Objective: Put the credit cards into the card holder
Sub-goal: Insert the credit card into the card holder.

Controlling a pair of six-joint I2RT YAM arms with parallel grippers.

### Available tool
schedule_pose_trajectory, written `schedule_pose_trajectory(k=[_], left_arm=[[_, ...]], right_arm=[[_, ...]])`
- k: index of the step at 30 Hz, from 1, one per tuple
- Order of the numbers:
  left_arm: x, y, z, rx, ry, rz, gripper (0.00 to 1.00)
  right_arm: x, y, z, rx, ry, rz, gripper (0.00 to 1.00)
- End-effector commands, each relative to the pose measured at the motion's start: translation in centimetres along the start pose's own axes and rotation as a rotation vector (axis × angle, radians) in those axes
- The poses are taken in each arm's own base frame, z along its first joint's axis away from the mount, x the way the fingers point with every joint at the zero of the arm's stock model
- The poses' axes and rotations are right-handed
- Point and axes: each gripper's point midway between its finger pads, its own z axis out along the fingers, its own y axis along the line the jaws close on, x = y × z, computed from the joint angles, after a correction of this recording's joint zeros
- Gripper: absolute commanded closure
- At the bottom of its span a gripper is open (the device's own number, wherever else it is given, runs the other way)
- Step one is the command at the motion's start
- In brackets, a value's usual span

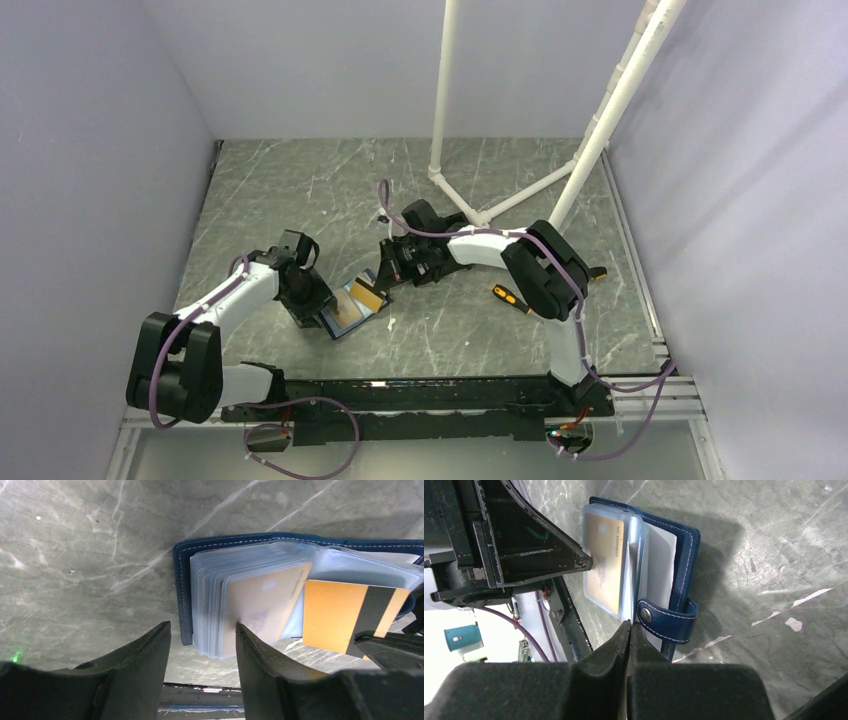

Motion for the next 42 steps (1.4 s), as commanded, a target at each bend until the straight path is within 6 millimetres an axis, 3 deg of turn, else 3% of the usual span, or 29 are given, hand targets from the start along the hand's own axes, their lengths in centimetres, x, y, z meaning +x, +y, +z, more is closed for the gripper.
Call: schedule_pose_trajectory(k=[1, 10, 25, 42], left_arm=[[-0.2, 1.8, 1.0, -0.076, -0.022, 0.002, 0.46], [0.2, 2.2, 1.4, -0.080, -0.008, 0.008, 0.57], [0.5, 2.3, 1.6, -0.071, -0.002, 0.008, 0.60], [0.6, 2.3, 1.6, -0.065, -0.004, 0.007, 0.62]], right_arm=[[-0.8, 1.3, 0.1, -0.057, -0.004, -0.075, 1.00], [-1.4, 2.3, -1.1, -0.042, -0.049, -0.104, 1.00], [-0.9, 3.5, -0.6, -0.083, -0.038, -0.130, 1.00], [0.2, 1.2, 1.1, -0.037, 0.028, -0.079, 1.00]])
